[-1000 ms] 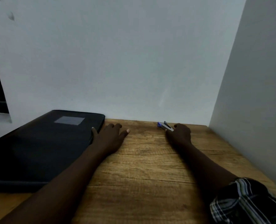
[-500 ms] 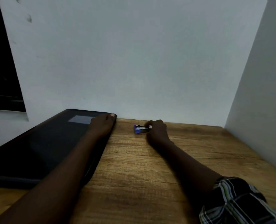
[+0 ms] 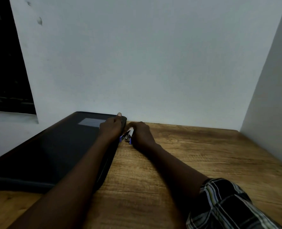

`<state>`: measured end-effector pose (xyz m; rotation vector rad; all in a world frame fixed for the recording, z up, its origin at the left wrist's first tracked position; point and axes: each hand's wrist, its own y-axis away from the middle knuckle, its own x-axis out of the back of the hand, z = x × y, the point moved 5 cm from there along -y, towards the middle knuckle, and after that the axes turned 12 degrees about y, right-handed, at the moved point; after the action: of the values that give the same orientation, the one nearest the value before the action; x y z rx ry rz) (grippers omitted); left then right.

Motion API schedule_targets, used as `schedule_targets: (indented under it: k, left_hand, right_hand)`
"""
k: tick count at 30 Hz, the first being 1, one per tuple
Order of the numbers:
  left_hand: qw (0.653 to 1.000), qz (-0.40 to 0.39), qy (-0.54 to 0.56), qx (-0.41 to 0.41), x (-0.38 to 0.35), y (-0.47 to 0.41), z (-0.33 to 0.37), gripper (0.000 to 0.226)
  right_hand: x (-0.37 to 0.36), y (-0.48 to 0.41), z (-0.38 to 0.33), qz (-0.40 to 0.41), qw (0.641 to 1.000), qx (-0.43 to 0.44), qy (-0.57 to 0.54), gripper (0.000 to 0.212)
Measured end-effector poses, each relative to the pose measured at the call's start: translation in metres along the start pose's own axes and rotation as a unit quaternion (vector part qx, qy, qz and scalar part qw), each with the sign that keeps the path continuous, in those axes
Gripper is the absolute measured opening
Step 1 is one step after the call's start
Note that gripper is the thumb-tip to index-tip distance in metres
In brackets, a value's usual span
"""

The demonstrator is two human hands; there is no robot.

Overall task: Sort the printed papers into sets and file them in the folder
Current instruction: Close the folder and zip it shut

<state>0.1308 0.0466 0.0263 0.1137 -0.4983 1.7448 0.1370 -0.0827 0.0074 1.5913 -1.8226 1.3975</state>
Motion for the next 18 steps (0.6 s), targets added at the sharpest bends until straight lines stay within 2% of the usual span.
schedule_targets:
  k: [5, 12, 18]
  left_hand:
    - [1.0, 0.005, 0.0, -0.016, 0.0, 0.002, 0.003, 0.057]
    - [0.999, 0.008, -0.017, -0.03, -0.002, -0.002, -0.001, 0.056]
    - [0.998, 0.008, -0.049, -0.037, -0.003, -0.006, -0.003, 0.06]
  right_hand:
    - [0.005, 0.007, -0.001, -0.022, 0.992, -0.051, -0.115, 0.036]
    - [0.002, 0.008, -0.01, -0.053, 0.994, -0.026, -0.094, 0.041]
    - [0.004, 0.007, -0.006, -0.014, 0.992, -0.055, -0.109, 0.032]
